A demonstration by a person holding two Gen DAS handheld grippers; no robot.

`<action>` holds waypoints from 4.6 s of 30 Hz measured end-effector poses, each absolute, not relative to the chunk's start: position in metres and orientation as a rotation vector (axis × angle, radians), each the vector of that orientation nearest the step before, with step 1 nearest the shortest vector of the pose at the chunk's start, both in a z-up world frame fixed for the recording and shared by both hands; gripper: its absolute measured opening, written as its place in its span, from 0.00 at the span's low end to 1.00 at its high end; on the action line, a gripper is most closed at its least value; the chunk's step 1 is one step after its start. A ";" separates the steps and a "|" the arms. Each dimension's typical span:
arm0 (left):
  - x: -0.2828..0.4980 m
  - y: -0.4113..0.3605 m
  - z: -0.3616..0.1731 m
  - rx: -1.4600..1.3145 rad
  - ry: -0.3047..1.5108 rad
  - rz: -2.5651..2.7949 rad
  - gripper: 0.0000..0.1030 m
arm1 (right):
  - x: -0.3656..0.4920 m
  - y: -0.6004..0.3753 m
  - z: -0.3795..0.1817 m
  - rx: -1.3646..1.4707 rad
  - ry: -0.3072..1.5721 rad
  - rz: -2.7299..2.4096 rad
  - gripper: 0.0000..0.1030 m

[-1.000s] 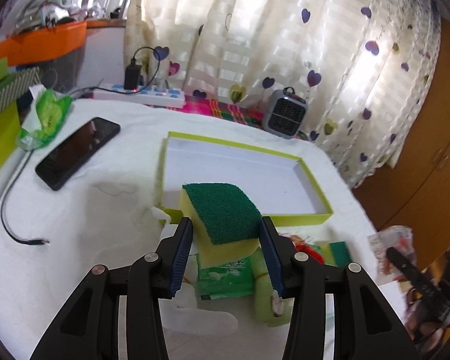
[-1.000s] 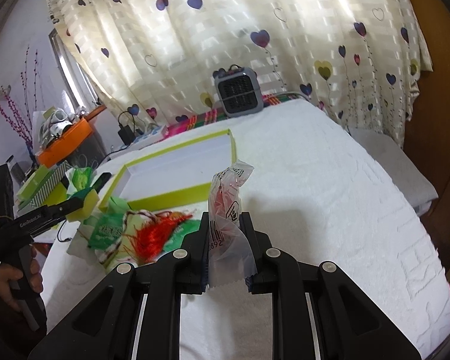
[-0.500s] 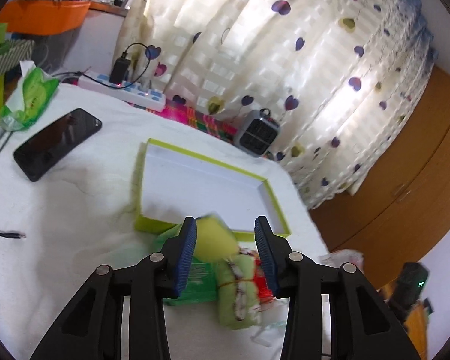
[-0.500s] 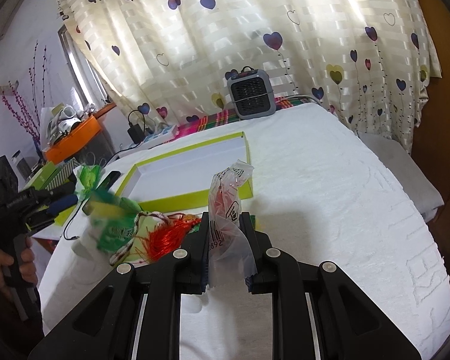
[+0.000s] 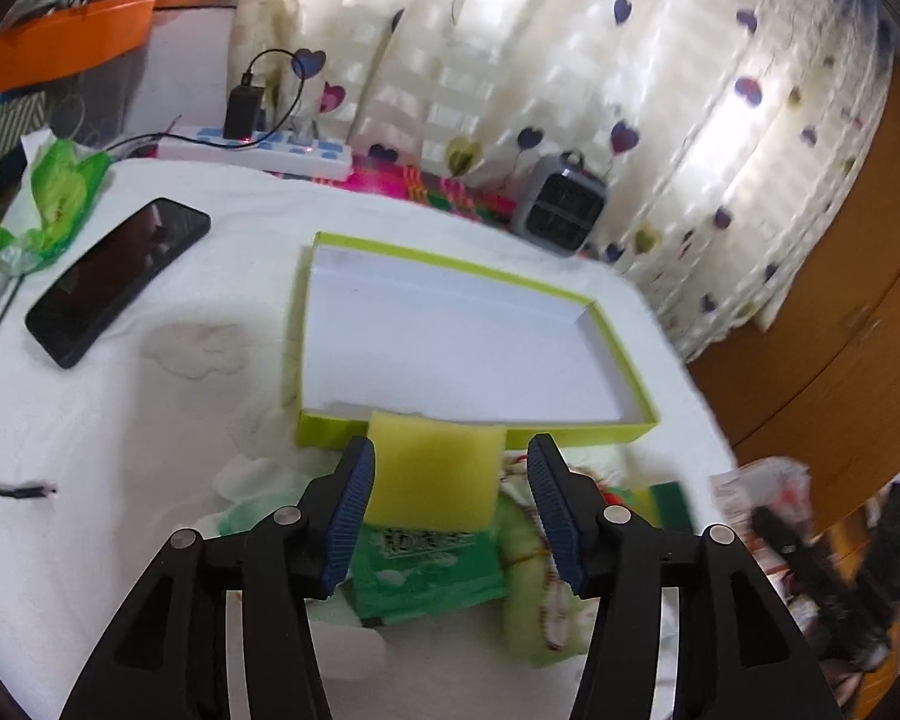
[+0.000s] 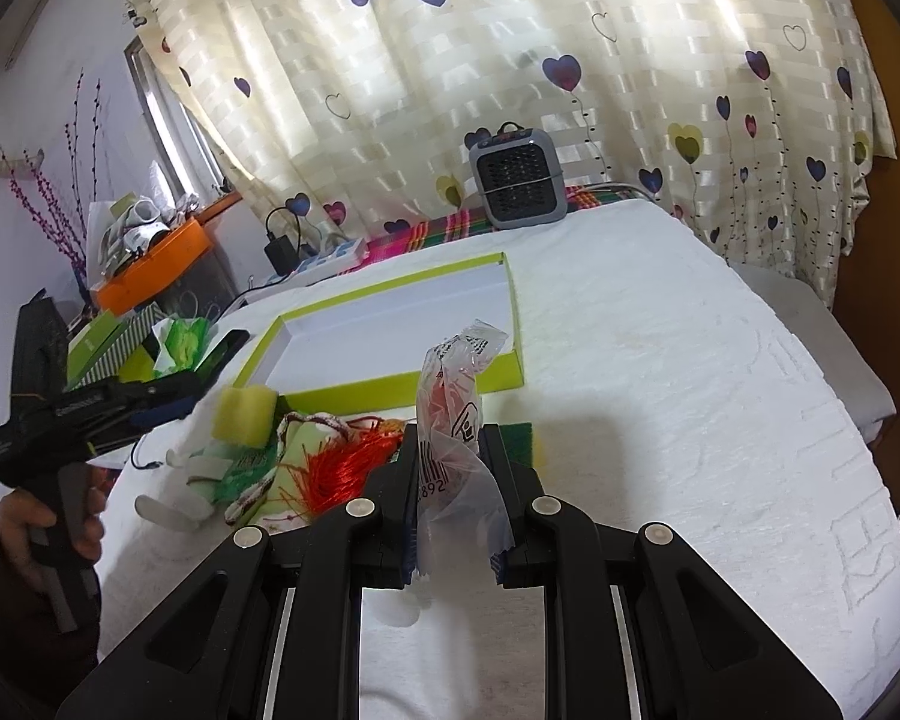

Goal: Organize soft objects
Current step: 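Lift the earplug bag with the right tool while the left tool carries the sponge toward the box, then lower the earplug bag into the box with the right tool while the left tool releases the sponge inside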

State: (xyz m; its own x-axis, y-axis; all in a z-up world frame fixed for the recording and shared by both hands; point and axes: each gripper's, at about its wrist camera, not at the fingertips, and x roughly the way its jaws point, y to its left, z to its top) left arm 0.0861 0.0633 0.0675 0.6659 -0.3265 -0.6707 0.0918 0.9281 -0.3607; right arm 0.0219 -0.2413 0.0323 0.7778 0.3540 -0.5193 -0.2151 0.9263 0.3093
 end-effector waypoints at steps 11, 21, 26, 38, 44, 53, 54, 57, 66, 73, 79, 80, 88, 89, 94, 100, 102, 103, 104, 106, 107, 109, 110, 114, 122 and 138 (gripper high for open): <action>0.099 0.053 0.044 -0.197 0.880 -0.161 0.61 | 0.026 -0.233 0.027 0.228 0.630 0.323 0.18; 0.111 0.049 0.026 -0.251 0.938 -0.152 0.63 | 0.027 -0.228 0.026 0.224 0.639 0.325 0.18; 0.110 0.053 0.026 -0.283 0.935 -0.136 0.63 | 0.028 -0.226 0.023 0.223 0.647 0.324 0.18; 0.101 0.052 0.040 -0.275 0.865 -0.137 0.38 | 0.028 -0.226 0.021 0.222 0.653 0.328 0.18; 0.095 0.056 0.047 -0.277 0.832 -0.128 0.30 | 0.028 -0.226 0.022 0.221 0.650 0.329 0.18; 0.089 0.063 0.070 -0.276 0.785 -0.140 0.29 | 0.028 -0.221 0.037 0.195 0.624 0.343 0.18; 0.089 0.064 0.075 -0.279 0.779 -0.143 0.29 | 0.029 -0.220 0.041 0.188 0.616 0.344 0.18; 0.096 0.067 0.083 -0.282 0.775 -0.153 0.29 | 0.034 -0.218 0.054 0.170 0.595 0.352 0.18; 0.126 0.075 0.097 -0.286 0.789 -0.172 0.29 | 0.069 -0.209 0.082 0.126 0.571 0.389 0.18; 0.154 0.077 0.102 -0.267 0.797 -0.177 0.30 | 0.103 -0.196 0.088 0.088 0.595 0.415 0.18; 0.180 0.072 0.096 -0.248 0.830 -0.198 0.30 | 0.143 -0.184 0.079 0.068 0.661 0.415 0.18; 0.186 0.071 0.092 -0.253 0.841 -0.211 0.30 | 0.151 -0.181 0.075 0.062 0.677 0.416 0.18; 0.219 0.062 0.067 -0.211 0.912 -0.204 0.30 | 0.197 -0.167 0.046 0.004 0.789 0.366 0.18; 0.222 0.061 0.065 -0.201 0.915 -0.204 0.30 | 0.201 -0.166 0.044 -0.008 0.801 0.355 0.18; 0.233 0.060 0.052 -0.205 0.947 -0.210 0.30 | 0.216 -0.155 0.031 -0.110 0.841 0.296 0.18; 0.239 0.061 0.044 -0.208 0.965 -0.201 0.30 | 0.224 -0.141 0.022 -0.229 0.847 0.234 0.18; 0.240 0.062 0.043 -0.219 0.964 -0.204 0.30 | 0.224 -0.137 0.020 -0.273 0.836 0.221 0.18; 0.241 0.063 0.042 -0.221 0.964 -0.204 0.30 | 0.225 -0.134 0.020 -0.284 0.834 0.220 0.18; 0.241 0.063 0.042 -0.222 0.964 -0.203 0.31 | 0.226 -0.133 0.018 -0.296 0.833 0.215 0.18; 0.241 0.062 0.042 -0.205 0.961 -0.192 0.33 | 0.228 -0.131 0.016 -0.305 0.837 0.205 0.18; 0.241 0.062 0.042 -0.203 0.961 -0.189 0.34 | 0.229 -0.131 0.015 -0.299 0.838 0.217 0.18; 0.242 0.064 0.040 -0.215 0.965 -0.189 0.37 | 0.229 -0.128 0.014 -0.304 0.843 0.224 0.18; 0.242 0.065 0.040 -0.218 0.966 -0.186 0.41 | 0.230 -0.127 0.013 -0.306 0.842 0.223 0.20; 0.242 0.066 0.039 -0.218 0.966 -0.178 0.46 | 0.230 -0.127 0.013 -0.274 0.845 0.246 0.37; 0.241 0.066 0.038 -0.228 0.967 -0.182 0.50 | 0.227 -0.130 0.013 -0.200 0.846 0.281 0.48; 0.231 0.065 0.052 -0.220 0.911 -0.157 0.64 | 0.222 -0.137 0.022 -0.090 0.812 0.336 0.57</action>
State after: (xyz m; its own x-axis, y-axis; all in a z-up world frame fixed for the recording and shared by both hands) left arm 0.2306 0.0649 0.0520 0.6037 -0.2276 -0.7640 0.0414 0.9660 -0.2551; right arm 0.2220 -0.1370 0.0219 0.6382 0.2595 -0.7248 -0.3278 0.9435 0.0491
